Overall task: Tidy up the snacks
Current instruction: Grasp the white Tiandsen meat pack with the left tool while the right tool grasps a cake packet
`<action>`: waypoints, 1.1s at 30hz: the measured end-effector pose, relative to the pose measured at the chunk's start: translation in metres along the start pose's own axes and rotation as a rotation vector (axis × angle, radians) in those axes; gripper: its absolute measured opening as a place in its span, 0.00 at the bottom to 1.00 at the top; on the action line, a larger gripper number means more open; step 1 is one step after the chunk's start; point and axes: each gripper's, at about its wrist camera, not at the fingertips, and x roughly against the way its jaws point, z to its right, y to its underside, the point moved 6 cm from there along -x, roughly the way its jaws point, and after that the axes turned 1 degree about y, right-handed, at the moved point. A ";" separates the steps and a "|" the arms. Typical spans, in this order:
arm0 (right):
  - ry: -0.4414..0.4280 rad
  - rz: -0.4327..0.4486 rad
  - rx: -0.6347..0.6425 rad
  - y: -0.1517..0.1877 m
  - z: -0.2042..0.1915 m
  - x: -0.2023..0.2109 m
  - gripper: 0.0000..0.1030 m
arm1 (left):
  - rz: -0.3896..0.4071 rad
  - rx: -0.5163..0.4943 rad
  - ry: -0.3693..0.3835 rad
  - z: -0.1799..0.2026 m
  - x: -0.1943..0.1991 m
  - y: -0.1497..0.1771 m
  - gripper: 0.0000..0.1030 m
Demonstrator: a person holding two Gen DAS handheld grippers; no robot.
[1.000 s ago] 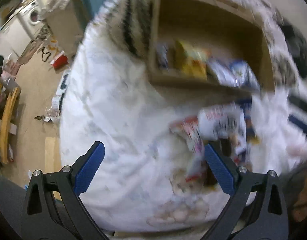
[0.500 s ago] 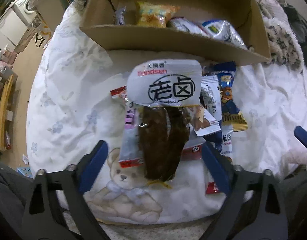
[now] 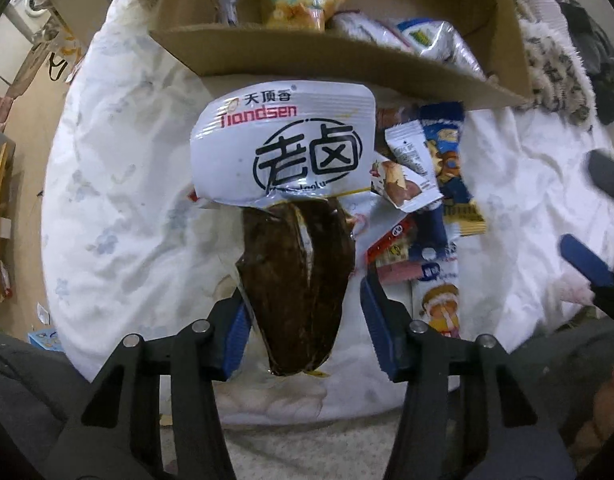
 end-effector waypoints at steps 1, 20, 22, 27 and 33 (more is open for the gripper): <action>0.009 -0.014 0.009 0.002 -0.001 -0.003 0.92 | 0.005 -0.002 0.001 -0.002 0.006 0.000 0.47; 0.419 -0.360 0.409 0.063 -0.013 -0.106 0.31 | 0.069 -0.047 0.007 -0.063 0.027 -0.031 0.45; 0.438 -0.364 0.430 0.063 -0.012 -0.109 0.27 | 0.070 -0.037 0.023 -0.064 0.026 -0.030 0.45; 0.469 -0.327 0.341 0.047 0.007 -0.097 0.26 | 0.095 -0.031 0.029 -0.066 0.030 -0.031 0.45; 0.534 -0.189 0.263 -0.002 0.029 -0.081 0.25 | 0.096 -0.014 0.057 -0.068 0.031 -0.035 0.45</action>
